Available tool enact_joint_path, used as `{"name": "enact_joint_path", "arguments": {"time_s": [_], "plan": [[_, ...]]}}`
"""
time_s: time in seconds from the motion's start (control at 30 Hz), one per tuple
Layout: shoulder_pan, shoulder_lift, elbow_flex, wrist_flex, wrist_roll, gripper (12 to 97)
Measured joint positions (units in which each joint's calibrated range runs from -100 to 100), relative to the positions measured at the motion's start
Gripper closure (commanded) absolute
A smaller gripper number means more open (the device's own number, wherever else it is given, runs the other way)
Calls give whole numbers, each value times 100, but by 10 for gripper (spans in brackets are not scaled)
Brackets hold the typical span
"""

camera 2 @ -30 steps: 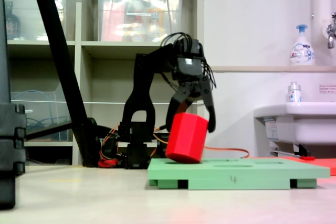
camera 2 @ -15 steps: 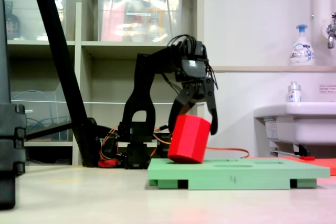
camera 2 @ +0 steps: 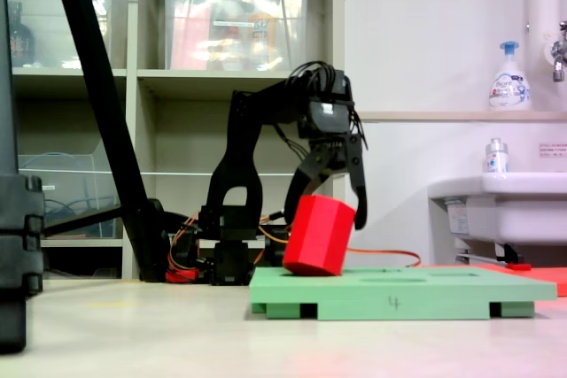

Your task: Put the octagonal pillar block into the corresponding hole

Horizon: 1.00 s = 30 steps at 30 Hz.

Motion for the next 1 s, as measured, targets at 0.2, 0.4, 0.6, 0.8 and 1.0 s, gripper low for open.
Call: {"name": "enact_joint_path", "arguments": {"time_s": [0.2,0.4,0.6,0.8,1.0], "plan": [[5,0,10,-20,-5,707],[10,96,10,-20,-171,707],[24,260,10,-29,-332,707],[24,328,10,-20,-342,707],[29,520,10,-29,-479,707]]}}
